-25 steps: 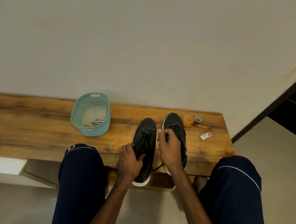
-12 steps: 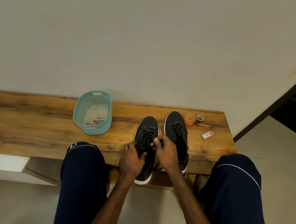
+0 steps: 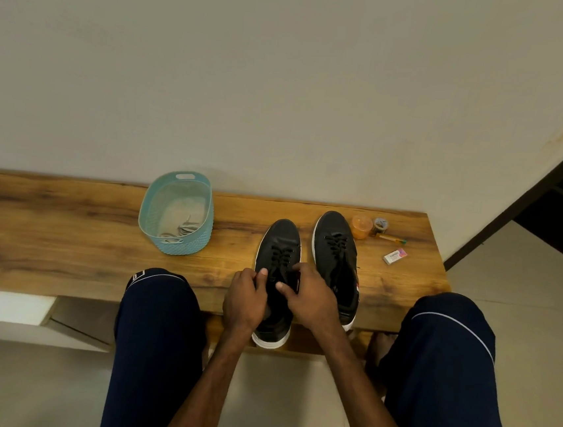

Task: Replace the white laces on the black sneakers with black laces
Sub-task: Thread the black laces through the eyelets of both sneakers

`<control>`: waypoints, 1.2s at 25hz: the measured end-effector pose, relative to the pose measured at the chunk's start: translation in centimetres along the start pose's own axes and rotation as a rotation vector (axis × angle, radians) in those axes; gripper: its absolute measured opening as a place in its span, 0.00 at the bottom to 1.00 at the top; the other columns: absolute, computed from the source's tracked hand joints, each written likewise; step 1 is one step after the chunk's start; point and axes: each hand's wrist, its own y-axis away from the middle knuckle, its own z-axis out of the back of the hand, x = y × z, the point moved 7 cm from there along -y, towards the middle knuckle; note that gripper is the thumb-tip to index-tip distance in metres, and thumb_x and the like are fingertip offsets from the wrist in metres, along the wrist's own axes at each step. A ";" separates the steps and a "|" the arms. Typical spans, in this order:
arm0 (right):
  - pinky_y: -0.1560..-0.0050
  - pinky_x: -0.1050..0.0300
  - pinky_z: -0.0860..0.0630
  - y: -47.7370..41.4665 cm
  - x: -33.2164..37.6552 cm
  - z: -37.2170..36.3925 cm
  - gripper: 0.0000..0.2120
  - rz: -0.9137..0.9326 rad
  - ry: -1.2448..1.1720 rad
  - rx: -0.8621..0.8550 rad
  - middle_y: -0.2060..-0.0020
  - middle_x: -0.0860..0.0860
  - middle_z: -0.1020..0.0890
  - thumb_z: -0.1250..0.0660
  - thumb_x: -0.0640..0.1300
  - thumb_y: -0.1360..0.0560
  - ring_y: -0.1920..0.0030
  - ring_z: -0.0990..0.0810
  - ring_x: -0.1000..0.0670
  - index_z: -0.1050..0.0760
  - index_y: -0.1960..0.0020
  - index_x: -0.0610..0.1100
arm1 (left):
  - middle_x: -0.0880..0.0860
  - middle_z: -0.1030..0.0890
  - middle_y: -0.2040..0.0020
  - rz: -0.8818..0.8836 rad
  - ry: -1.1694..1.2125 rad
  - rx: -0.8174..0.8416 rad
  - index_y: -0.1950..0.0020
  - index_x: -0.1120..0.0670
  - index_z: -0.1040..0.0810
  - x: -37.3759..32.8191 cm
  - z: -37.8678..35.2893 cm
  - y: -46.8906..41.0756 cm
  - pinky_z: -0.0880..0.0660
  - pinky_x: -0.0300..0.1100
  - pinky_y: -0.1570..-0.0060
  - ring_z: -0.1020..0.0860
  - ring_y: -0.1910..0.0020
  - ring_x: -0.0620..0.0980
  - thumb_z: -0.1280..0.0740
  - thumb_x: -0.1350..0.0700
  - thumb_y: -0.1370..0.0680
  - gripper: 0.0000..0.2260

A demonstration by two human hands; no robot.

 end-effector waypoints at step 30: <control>0.50 0.64 0.24 6.7 17.1 19.3 0.12 0.411 -0.669 -0.131 0.55 0.52 0.13 0.38 0.43 0.17 0.54 0.16 0.55 0.16 0.50 0.43 | 0.52 0.14 0.51 -0.658 0.729 -0.001 0.44 0.56 0.19 -20.1 20.6 5.1 0.20 0.46 0.47 0.16 0.49 0.50 0.36 0.68 0.20 0.11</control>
